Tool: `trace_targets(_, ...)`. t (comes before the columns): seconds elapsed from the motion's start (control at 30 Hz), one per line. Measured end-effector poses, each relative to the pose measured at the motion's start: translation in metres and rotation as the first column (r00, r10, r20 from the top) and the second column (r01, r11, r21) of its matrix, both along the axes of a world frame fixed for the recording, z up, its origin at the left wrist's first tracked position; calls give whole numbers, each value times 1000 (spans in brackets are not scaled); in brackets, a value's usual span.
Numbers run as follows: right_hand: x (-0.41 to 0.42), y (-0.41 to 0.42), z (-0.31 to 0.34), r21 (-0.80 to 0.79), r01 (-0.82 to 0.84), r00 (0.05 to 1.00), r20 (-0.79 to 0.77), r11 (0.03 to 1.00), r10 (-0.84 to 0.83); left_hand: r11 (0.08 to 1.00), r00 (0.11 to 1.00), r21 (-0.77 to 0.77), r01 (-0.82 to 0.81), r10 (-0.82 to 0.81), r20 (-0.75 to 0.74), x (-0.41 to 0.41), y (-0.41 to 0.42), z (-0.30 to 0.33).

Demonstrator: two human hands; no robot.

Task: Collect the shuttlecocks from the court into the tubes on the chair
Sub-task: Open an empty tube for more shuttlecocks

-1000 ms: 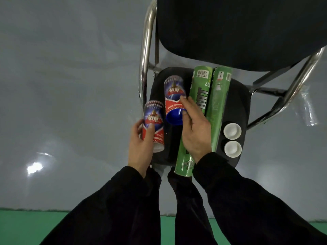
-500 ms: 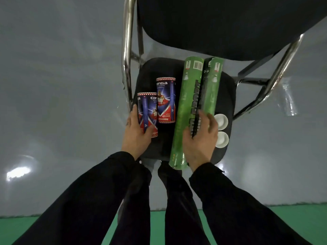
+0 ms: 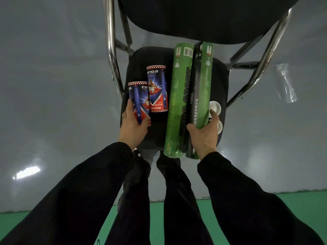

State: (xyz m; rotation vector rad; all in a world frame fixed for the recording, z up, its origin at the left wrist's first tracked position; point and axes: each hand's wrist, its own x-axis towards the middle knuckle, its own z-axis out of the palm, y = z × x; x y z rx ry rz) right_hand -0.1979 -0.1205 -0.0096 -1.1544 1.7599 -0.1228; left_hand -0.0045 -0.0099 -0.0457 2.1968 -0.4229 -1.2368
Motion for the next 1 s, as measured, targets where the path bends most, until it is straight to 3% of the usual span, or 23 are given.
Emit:
trace_targets(0.13,-8,4,40,48,67,994,83,997,-71,999,981,14,-52,49,187,-10,0,43)
trace_targets(0.23,-13,7,88,60,89,970,222,994,-100,991,973,-34,-130,134,189,-20,-2,94)
trace_targets(0.4,-10,-5,179,279,-19,871,475,960,-121,956,967,-151,-253,256,2,-38,-2,182)
trace_targets(0.53,4,-8,249,468,-208,810,575,859,-118,894,928,-249,-371,353,-116,-53,15,250)
trace_targets(0.67,26,13,307,502,-437,758,652,746,6,768,821,-290,-572,534,-205,-60,63,307)
trace_targets(0.83,43,89,353,488,-658,695,687,574,212,519,600,-312,-796,744,-294,-88,160,352)
trace_targets(1.0,32,211,369,395,-883,467,697,252,545,254,335,-286,-924,898,-284,-165,293,364)
